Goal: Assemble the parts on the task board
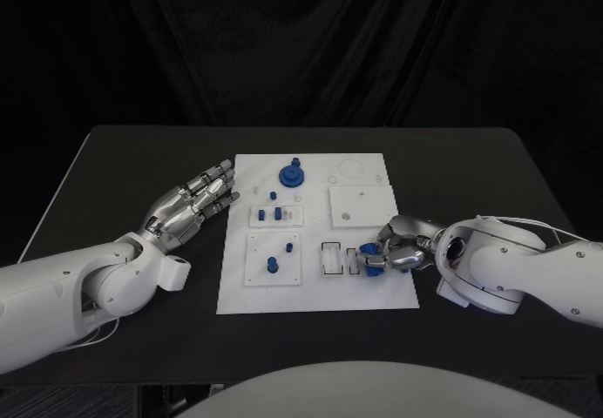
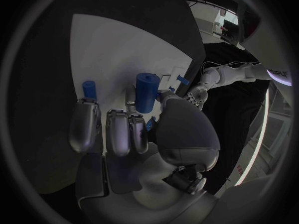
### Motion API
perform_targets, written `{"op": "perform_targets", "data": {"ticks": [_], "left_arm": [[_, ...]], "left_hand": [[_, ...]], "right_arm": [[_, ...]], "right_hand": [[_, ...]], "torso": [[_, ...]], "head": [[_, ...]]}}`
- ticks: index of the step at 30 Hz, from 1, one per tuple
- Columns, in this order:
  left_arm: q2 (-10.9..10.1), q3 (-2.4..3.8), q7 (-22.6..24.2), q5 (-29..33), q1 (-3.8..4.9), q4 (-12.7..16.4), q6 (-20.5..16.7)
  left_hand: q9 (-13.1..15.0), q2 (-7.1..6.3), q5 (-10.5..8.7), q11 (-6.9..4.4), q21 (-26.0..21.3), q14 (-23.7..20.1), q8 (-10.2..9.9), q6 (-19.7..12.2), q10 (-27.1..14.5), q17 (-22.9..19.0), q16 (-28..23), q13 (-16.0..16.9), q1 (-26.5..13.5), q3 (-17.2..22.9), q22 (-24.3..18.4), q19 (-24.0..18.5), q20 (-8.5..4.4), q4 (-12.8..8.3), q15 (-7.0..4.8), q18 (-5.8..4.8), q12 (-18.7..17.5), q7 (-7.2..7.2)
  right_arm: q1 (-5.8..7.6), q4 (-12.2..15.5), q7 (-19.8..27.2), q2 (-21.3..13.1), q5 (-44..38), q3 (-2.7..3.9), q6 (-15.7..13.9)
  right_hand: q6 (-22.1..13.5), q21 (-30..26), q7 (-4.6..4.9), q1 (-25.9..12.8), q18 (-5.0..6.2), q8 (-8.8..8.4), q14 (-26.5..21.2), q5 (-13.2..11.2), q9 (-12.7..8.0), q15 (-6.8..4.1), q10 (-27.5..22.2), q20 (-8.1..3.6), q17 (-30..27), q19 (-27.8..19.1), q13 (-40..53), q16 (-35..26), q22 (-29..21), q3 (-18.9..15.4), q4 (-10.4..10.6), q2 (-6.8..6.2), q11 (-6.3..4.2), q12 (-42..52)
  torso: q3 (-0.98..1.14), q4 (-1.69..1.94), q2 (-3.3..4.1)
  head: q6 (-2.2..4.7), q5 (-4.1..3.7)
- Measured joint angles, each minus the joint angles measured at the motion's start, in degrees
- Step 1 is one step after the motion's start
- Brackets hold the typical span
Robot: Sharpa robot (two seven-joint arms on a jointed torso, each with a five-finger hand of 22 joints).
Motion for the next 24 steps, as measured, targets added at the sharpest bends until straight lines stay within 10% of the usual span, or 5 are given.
{"op": "perform_targets", "data": {"ticks": [11,24], "left_arm": [[0.1,0.00,0.0,0.0,-0.05,-0.1,0.1],[0.5,0.00,0.0,0.0,-0.11,-0.4,0.3]], "left_hand": [[0.0,0.00,-0.02,0.00,0.0,0.0,0.0,0.0,0.0,0.0,0.0,0.0,0.0,0.0,0.0,0.0,0.00,0.0,-0.01,0.00,0.0,0.00],[0.0,0.23,-0.02,0.09,0.0,0.0,0.0,0.0,-0.1,0.0,0.0,0.0,0.2,0.0,0.0,0.0,0.00,0.0,-0.01,0.00,0.0,0.00]], "right_arm": [[0.00,0.1,3.0,0.6,5.5,0.00,-3.5],[0.00,-1.5,3.5,3.8,7.7,0.00,-3.7]], "right_hand": [[0.0,0.2,-0.01,-0.5,0.00,0.00,-0.2,1.9,0.4,-0.16,0.0,0.00,0.0,0.0,0.0,0.0,0.0,0.6,0.6,-0.46,0.00,0.0],[-0.7,0.2,-0.36,-3.2,0.00,-0.37,-0.3,-7.3,1.4,-0.35,0.0,0.00,0.0,0.0,0.0,0.0,0.0,1.9,0.3,-0.08,0.00,0.0]], "torso": [[0.01,0.03,-0.01],[-0.01,0.03,-0.03]], "head": [[-0.01,0.03],[0.02,0.21]]}}
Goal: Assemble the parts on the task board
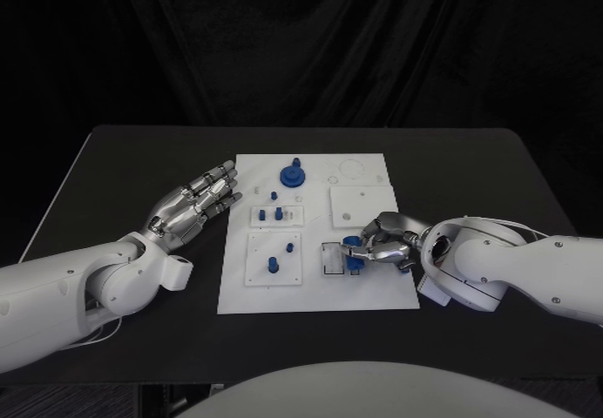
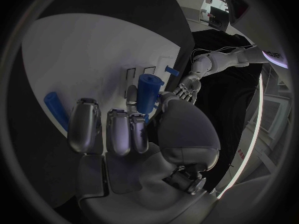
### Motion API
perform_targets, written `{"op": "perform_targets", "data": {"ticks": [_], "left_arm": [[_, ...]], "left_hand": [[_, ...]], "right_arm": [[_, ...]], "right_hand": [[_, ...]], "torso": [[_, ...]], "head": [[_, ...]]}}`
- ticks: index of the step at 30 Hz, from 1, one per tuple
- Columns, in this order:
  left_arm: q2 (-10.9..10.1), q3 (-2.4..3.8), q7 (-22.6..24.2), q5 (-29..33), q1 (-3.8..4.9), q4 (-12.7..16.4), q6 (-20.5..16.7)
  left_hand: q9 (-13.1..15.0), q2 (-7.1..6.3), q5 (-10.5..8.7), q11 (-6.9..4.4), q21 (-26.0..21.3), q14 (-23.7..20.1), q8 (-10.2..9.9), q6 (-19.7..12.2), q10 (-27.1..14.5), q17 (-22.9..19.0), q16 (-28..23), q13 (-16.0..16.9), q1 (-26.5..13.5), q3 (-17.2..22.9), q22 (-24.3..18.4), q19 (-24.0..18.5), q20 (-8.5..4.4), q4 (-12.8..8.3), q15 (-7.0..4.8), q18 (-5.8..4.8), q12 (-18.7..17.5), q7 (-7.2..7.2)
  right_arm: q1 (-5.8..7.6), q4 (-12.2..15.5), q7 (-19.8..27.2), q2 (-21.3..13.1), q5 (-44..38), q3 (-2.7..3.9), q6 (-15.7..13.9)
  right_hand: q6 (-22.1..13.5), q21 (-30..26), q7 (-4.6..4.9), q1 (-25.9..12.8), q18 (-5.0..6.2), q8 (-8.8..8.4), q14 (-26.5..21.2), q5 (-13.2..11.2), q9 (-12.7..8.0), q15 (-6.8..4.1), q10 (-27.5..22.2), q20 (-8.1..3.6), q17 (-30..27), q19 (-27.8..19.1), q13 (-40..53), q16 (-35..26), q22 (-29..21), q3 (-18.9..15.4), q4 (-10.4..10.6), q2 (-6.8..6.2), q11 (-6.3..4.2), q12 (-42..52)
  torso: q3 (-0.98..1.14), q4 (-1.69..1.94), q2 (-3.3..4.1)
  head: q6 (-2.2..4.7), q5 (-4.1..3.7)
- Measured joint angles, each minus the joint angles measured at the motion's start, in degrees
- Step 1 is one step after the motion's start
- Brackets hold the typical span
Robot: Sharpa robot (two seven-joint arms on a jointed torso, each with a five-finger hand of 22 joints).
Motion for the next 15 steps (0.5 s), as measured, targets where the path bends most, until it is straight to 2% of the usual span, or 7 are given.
{"op": "perform_targets", "data": {"ticks": [7,8,10,12,15], "left_arm": [[0.1,0.01,0.0,0.0,-0.06,-0.3,0.2],[0.1,0.01,0.0,0.0,-0.09,-0.3,0.2],[0.1,0.01,0.0,0.0,-0.12,-0.4,0.3],[0.2,0.01,0.0,0.0,-0.13,-0.4,0.5],[0.2,0.01,0.0,0.0,-0.14,-0.4,0.6]], "left_hand": [[0.0,0.00,0.21,0.11,0.0,0.0,0.0,0.0,-0.1,0.0,0.0,0.0,0.0,0.2,0.1,0.0,0.00,-0.2,0.41,0.00,0.0,0.00],[0.0,0.00,0.21,0.11,0.0,0.0,0.0,0.0,-0.1,0.0,0.1,0.0,0.0,0.2,0.1,-0.1,0.17,-0.2,0.42,0.00,0.0,0.00],[0.0,0.27,0.21,0.11,0.0,0.1,0.0,0.2,-0.1,0.0,0.2,0.0,0.3,0.5,0.1,0.0,0.41,-0.5,0.55,-0.01,0.0,0.21],[0.0,0.27,0.21,0.17,0.1,0.2,0.0,0.2,-0.1,0.0,0.2,0.0,0.3,0.7,0.3,0.1,0.52,-0.7,0.62,-0.01,0.0,0.21],[0.0,0.27,0.21,0.31,0.2,0.2,0.0,0.2,0.1,0.1,0.2,0.0,0.3,0.9,0.3,0.2,0.61,-0.9,0.62,-0.01,0.0,0.21]], "right_arm": [[0.00,-0.4,0.0,1.6,0.0,0.00,0.1],[0.00,-0.5,0.0,1.8,0.0,0.01,0.0],[0.00,-0.6,0.0,2.1,-0.1,0.01,0.0],[0.00,-0.7,0.0,2.3,-0.2,0.01,0.0],[0.00,-0.8,0.0,2.7,-0.4,0.01,0.0]], "right_hand": [[-0.1,0.0,0.06,-0.3,0.00,-0.31,0.0,-2.0,0.1,0.00,0.0,0.00,0.0,0.0,0.0,0.0,0.0,0.2,-0.2,0.31,0.00,0.0],[-0.1,0.0,0.06,-0.8,0.00,-0.31,0.0,-2.7,0.2,0.00,0.0,0.00,0.0,0.0,0.0,0.0,0.0,0.3,-0.3,0.30,0.00,0.0],[-0.2,0.0,0.14,-1.3,0.00,-0.60,0.0,-4.4,0.3,0.00,0.0,0.00,0.0,0.0,0.0,0.0,0.0,1.7,-1.7,0.52,0.00,0.0],[-0.2,0.0,0.15,-2.0,0.00,-0.65,0.2,-6.8,0.5,0.21,0.0,0.00,0.0,0.0,0.0,0.0,0.0,1.9,-1.9,0.90,0.00,0.0],[-0.3,0.0,0.24,-2.2,0.00,-1.03,0.2,-9.0,0.6,0.21,0.0,0.00,0.0,0.0,0.0,0.0,0.0,2.9,-2.9,1.14,0.01,0.0]], "torso": [[-0.04,-0.01,-0.01],[-0.04,0.00,-0.01],[-0.04,0.01,-0.01],[-0.04,0.02,-0.01],[-0.05,0.04,-0.01]], "head": [[0.01,0.44],[0.01,0.44],[0.01,0.44],[0.01,0.44],[0.01,0.49]]}}
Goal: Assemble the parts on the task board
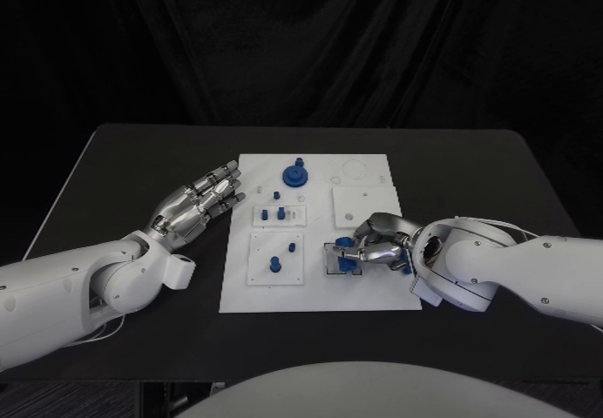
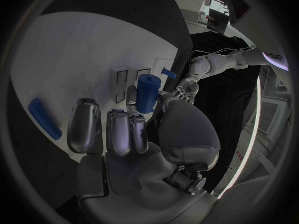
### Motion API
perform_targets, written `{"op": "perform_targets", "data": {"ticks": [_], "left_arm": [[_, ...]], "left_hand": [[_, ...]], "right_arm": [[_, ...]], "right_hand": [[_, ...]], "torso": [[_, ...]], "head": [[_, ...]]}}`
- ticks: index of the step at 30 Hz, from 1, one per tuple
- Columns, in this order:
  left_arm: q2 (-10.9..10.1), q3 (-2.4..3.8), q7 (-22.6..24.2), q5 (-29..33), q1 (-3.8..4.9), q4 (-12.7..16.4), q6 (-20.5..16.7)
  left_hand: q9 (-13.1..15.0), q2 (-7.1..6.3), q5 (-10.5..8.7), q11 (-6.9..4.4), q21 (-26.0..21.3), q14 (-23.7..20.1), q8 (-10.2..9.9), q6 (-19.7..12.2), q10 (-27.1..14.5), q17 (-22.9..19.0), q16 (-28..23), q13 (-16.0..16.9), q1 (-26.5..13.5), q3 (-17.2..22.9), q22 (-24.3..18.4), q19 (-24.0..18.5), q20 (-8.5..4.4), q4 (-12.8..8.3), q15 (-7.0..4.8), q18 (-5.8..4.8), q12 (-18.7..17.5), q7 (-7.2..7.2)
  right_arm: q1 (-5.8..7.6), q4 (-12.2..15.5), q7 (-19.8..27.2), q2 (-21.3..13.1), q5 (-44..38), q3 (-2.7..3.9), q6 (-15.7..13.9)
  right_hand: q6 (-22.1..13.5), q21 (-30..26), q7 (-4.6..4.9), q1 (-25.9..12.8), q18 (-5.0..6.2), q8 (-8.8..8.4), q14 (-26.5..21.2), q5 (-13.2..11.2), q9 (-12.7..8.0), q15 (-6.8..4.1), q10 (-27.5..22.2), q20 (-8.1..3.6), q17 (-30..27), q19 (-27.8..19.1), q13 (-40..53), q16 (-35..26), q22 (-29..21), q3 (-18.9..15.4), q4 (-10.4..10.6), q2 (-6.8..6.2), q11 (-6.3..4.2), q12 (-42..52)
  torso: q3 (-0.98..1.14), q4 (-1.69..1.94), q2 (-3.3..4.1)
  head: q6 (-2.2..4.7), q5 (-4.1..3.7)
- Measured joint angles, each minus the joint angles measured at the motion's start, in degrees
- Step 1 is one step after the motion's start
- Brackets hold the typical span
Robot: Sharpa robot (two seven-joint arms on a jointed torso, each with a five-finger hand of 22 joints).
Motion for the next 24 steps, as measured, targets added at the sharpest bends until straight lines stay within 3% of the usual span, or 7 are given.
{"op": "perform_targets", "data": {"ticks": [5,7,13,20,24], "left_arm": [[0.0,0.00,0.0,0.0,-0.04,-0.1,0.2],[0.1,-0.01,0.0,0.0,-0.05,-0.1,0.3],[0.1,-0.01,0.0,0.0,-0.17,-0.2,0.4],[0.3,0.00,0.0,0.0,-0.26,-0.3,0.5],[0.3,0.01,0.0,0.0,-0.30,-0.4,0.5]], "left_hand": [[0.0,0.06,0.00,0.00,0.0,0.2,0.0,0.0,0.0,0.0,0.0,0.0,0.4,0.2,0.0,0.0,0.00,-0.2,0.20,0.00,0.0,0.00],[0.0,0.00,0.00,0.00,0.0,0.2,0.0,0.2,0.0,0.0,0.0,0.0,0.4,0.3,0.0,0.0,0.00,-0.3,0.20,0.00,0.0,0.22],[0.1,0.00,0.00,0.00,0.0,0.2,0.0,0.3,0.0,0.0,0.0,0.0,0.4,0.4,0.1,0.2,0.20,-0.4,0.20,0.00,0.0,0.30],[0.1,0.00,0.00,0.00,0.0,0.2,0.0,0.1,0.0,0.0,0.0,0.0,0.4,0.6,0.2,0.2,0.20,-0.6,0.20,0.00,0.0,0.51],[0.1,0.00,0.00,0.00,0.0,0.2,0.0,0.1,0.0,0.0,0.0,0.0,0.4,0.6,0.2,0.2,0.20,-0.6,0.20,0.00,0.0,0.51]], "right_arm": [[0.00,-0.3,0.0,0.3,-0.2,0.00,0.1],[0.00,-0.4,-0.1,0.3,-0.2,0.00,0.2],[0.00,-0.6,-0.2,0.4,-0.4,0.00,0.7],[0.00,-1.2,-0.2,0.7,-0.4,0.00,1.3],[0.00,-1.2,-0.2,0.7,-0.5,0.00,1.5]], "right_hand": [[0.2,0.0,0.15,-2.7,0.01,-0.28,0.0,-7.4,0.5,0.00,0.0,0.00,0.0,0.0,0.0,0.0,0.0,-1.6,1.6,0.57,-0.01,0.0],[0.3,0.0,0.22,-3.2,0.00,-0.28,0.0,-9.3,0.6,0.00,0.0,0.00,0.0,0.0,0.0,0.0,0.0,-2.1,2.1,0.76,-0.01,0.0],[0.4,0.0,0.10,-4.1,0.00,-0.49,0.0,-10.3,0.6,0.00,0.0,0.00,0.0,0.0,0.0,0.0,0.0,-3.5,2.1,0.20,-0.01,0.0],[0.5,0.0,0.02,-7.0,0.00,-0.82,0.0,-10.0,0.9,0.00,-0.1,0.00,0.0,0.0,0.0,0.0,0.0,-5.9,2.4,1.27,0.13,0.0],[0.5,0.0,0.02,-7.1,0.00,-0.82,0.0,-10.0,0.9,0.00,-0.1,0.00,0.0,0.0,0.0,0.0,0.0,-6.0,2.3,1.20,0.13,0.0]], "torso": [[0.01,-0.03,0.01],[0.01,-0.04,0.01],[0.01,-0.04,0.01],[0.02,-0.07,0.00],[0.05,-0.09,-0.02]], "head": [[0.00,0.14],[0.00,0.14],[0.00,0.09],[0.00,0.10],[0.00,0.18]]}}
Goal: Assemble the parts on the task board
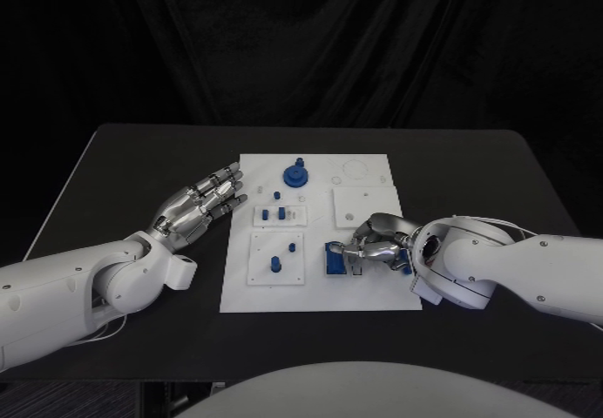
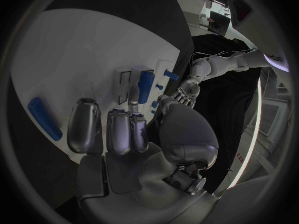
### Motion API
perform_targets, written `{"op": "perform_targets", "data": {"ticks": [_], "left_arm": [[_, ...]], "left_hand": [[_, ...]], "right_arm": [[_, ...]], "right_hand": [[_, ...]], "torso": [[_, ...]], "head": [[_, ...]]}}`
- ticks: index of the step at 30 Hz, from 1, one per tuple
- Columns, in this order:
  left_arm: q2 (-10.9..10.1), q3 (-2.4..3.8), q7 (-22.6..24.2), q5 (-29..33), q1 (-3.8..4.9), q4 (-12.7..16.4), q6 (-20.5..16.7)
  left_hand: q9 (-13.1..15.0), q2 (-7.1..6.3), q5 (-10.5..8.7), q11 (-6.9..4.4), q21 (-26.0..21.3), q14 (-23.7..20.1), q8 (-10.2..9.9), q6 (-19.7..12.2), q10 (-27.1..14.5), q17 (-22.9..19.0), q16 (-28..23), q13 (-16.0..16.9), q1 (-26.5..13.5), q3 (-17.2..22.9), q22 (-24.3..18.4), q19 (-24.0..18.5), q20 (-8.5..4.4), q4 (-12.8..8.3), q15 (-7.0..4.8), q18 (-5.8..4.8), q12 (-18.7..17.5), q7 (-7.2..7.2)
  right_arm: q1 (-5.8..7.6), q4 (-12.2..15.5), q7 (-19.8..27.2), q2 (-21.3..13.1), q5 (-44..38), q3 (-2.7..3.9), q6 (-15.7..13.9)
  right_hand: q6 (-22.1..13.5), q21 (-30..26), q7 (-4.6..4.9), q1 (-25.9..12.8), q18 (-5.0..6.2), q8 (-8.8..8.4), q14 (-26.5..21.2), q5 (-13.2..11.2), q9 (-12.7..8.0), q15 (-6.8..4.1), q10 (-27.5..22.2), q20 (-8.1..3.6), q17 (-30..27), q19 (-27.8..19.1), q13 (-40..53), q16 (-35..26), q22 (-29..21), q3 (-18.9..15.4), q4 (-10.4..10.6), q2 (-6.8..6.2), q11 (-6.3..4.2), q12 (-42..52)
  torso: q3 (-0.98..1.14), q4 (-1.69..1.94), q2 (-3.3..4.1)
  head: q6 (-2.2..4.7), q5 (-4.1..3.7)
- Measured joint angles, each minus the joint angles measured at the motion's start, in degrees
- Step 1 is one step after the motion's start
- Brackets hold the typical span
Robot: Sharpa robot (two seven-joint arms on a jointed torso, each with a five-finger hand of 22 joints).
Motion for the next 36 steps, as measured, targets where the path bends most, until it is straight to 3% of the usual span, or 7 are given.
{"op": "perform_targets", "data": {"ticks": [13,19,23,26,29,36], "left_arm": [[-0.1,-0.01,0.0,0.0,-0.04,0.0,0.1],[-0.2,-0.01,0.0,0.0,-0.06,0.0,0.1],[-0.2,-0.01,0.0,0.0,-0.08,0.0,0.1],[-0.3,-0.01,0.0,0.0,-0.09,0.1,0.1],[-0.4,-0.01,0.0,0.0,-0.10,0.1,0.1],[-0.4,-0.01,0.0,0.0,-0.12,0.3,0.1]], "left_hand": [[0.0,0.00,0.00,0.00,0.0,0.0,0.0,0.0,0.0,0.0,0.2,0.0,0.0,0.0,0.1,0.0,0.00,0.0,0.00,0.00,0.0,0.00],[0.0,0.00,0.00,0.00,0.0,0.0,0.0,0.0,0.0,0.0,0.2,0.0,0.0,0.2,0.1,0.0,0.00,-0.2,-0.01,0.00,0.2,0.00],[0.0,0.00,0.00,0.17,0.2,0.0,0.0,0.0,0.2,0.0,0.2,0.0,0.0,0.2,0.1,0.0,0.00,-0.2,-0.01,0.00,0.2,0.00],[0.0,0.00,0.00,0.19,0.2,0.0,0.0,0.0,0.2,0.0,0.2,0.0,0.0,0.2,0.1,0.0,0.00,-0.2,0.00,-0.01,0.2,0.00],[0.0,0.00,0.00,0.20,0.2,0.2,0.0,0.0,0.2,0.0,0.2,0.0,0.0,0.2,0.1,0.0,0.00,-0.2,0.20,-0.01,0.2,0.00],[0.0,0.00,0.00,0.19,0.2,0.2,0.0,0.0,0.2,0.0,0.2,0.0,0.0,0.2,0.2,0.0,0.00,-0.2,0.20,0.00,0.2,0.00]], "right_arm": [[0.00,0.2,0.3,-0.9,0.0,0.00,-0.1],[0.00,1.2,1.2,-2.5,0.0,0.00,-0.9],[0.00,2.4,2.0,-4.3,0.0,-0.01,-1.8],[0.00,3.3,2.4,-6.0,0.0,-0.01,-2.4],[0.00,4.0,2.6,-8.0,-0.1,-0.01,-2.9],[0.00,4.9,2.5,-13.0,-1.2,-0.04,-4.4]], "right_hand": [[0.0,0.0,0.00,-2.0,0.01,-0.22,0.0,-2.8,0.3,0.00,0.0,0.00,0.0,0.0,0.0,0.0,0.0,-2.4,0.2,1.60,-0.01,0.0],[0.2,0.0,0.20,1.0,0.00,-0.22,0.0,1.1,0.8,0.00,0.0,0.00,0.0,0.0,0.0,0.0,0.0,-2.8,-0.6,2.07,-0.01,0.0],[0.4,0.0,0.00,2.1,0.00,-0.22,0.0,2.2,1.0,0.00,0.0,0.00,0.0,0.0,0.0,0.0,0.0,-3.0,-0.9,2.03,-0.01,0.0],[0.4,0.0,0.00,2.7,0.01,-0.22,0.0,2.8,1.0,0.00,0.0,0.00,0.0,0.0,0.0,0.0,0.0,-3.1,-0.9,1.87,-0.01,0.0],[0.4,0.3,0.00,4.9,0.00,-0.45,0.0,5.8,1.1,0.00,0.0,0.00,0.0,0.0,0.0,0.0,0.0,-3.0,-1.9,1.51,-0.01,0.0],[0.5,0.3,-0.10,7.2,0.00,-0.68,0.0,9.6,1.2,0.00,0.0,0.00,0.0,0.0,0.0,0.2,0.0,-3.1,-3.0,0.78,-0.01,0.0]], "torso": [[0.01,-0.01,0.01],[0.00,0.02,0.02],[0.00,0.02,0.02],[0.00,0.02,0.02],[0.00,0.02,0.02],[0.00,-0.01,0.01]], "head": [[0.00,0.31],[0.00,0.47],[0.00,0.48],[0.00,0.54],[0.00,0.63],[0.00,0.33]]}}
